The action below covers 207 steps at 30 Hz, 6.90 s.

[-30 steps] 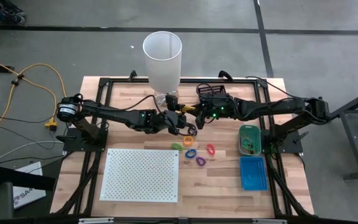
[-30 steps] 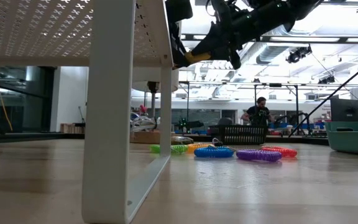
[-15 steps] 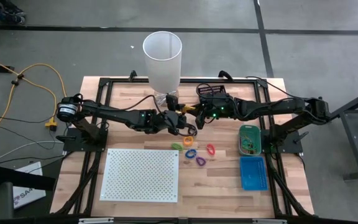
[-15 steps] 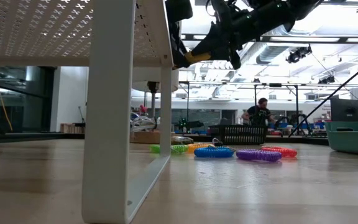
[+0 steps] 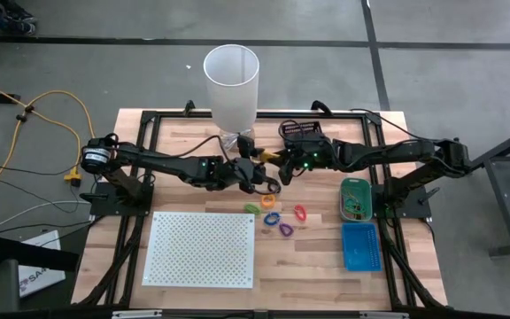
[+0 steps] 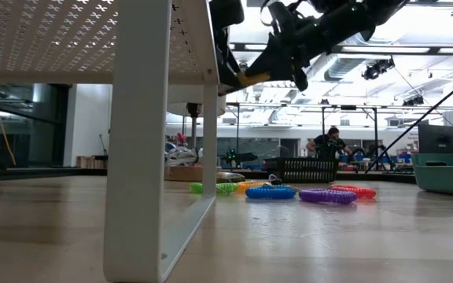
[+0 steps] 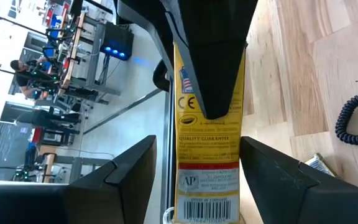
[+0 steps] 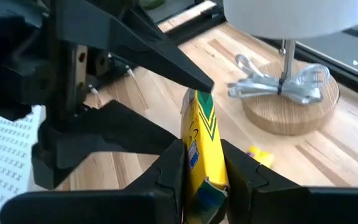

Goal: Pick & Place Office Desk Supplies
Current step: Put the left yellow crayon box into the black bin, then put the yellow crayon box into the black bin

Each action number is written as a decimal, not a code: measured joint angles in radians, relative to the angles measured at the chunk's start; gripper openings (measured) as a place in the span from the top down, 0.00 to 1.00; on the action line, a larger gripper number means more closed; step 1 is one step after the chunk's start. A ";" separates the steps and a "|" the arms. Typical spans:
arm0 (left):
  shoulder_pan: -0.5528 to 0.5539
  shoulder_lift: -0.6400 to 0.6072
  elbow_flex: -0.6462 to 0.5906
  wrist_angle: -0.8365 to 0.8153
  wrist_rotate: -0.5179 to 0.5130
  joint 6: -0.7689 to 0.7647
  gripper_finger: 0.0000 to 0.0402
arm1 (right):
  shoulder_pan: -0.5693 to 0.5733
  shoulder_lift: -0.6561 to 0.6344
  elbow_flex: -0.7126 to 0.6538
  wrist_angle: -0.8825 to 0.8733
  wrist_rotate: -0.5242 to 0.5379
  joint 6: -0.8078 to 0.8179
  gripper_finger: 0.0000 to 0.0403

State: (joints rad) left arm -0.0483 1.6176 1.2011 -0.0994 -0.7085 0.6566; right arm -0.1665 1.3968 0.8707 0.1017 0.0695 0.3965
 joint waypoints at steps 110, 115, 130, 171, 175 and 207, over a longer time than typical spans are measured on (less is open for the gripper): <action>0.000 0.000 0.001 -0.001 0.005 -0.016 0.45 | -0.652 0.150 0.000 -0.311 -0.498 -0.058 0.56; 0.000 0.000 0.001 -0.001 0.005 -0.002 0.45 | -0.653 0.131 0.000 -0.310 -0.693 -0.053 0.56; 0.000 0.000 0.001 -0.001 0.012 0.002 0.45 | -0.567 -0.090 0.000 -0.452 -0.852 -0.130 0.57; 0.195 0.000 0.001 -0.284 0.558 0.249 0.45 | -0.178 -0.196 0.000 -0.846 -0.176 -0.131 0.57; 0.198 0.000 0.001 -0.285 0.560 0.229 0.45 | -0.178 -0.196 0.000 -0.811 -0.175 -0.132 0.57; 0.261 0.000 0.001 -0.354 0.760 0.386 0.45 | -0.178 -0.196 0.000 -0.515 -0.176 -0.132 0.57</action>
State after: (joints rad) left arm 0.2131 1.6176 1.2018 -0.4538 0.0517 1.0426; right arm -0.3447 1.2011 0.8703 -0.4129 -0.1062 0.2649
